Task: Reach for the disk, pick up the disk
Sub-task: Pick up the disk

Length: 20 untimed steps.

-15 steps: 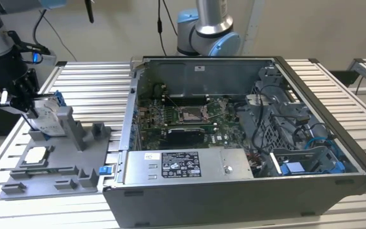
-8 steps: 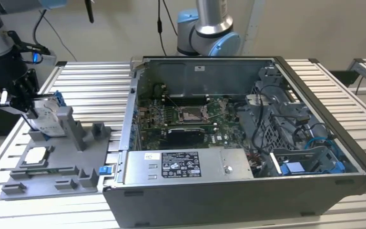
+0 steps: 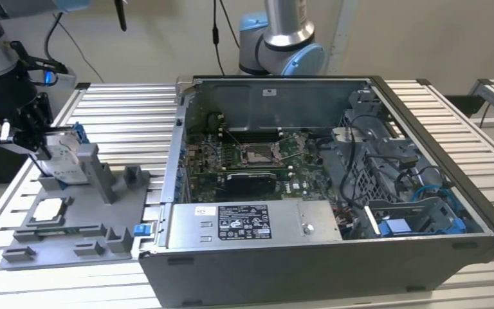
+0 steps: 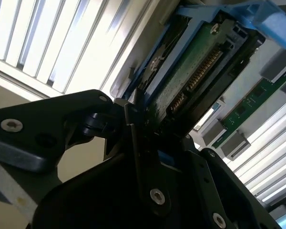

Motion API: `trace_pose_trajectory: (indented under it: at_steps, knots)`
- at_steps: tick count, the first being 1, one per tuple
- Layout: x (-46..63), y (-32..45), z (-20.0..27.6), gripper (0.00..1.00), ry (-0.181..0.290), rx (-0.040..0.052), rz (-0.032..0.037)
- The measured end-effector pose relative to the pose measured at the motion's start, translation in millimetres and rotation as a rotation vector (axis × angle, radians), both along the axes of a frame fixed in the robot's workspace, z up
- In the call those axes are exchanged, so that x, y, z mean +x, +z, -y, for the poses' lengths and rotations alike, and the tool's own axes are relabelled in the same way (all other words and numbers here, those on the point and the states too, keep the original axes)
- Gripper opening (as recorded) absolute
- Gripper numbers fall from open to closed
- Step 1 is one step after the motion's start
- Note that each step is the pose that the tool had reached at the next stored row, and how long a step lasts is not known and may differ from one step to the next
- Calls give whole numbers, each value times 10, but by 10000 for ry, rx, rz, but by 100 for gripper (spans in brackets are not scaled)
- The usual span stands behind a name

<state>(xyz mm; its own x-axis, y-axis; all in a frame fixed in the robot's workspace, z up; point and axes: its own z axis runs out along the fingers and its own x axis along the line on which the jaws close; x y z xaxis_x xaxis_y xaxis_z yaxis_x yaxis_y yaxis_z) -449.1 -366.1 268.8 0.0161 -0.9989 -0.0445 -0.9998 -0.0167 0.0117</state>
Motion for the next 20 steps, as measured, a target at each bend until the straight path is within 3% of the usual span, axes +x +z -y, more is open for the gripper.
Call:
trace_pose_trajectory:
  at_steps: [9,20]
  knots:
    - [0,50,0,0,0,-3,0]
    - [0,281,0,0,0,-42,-1]
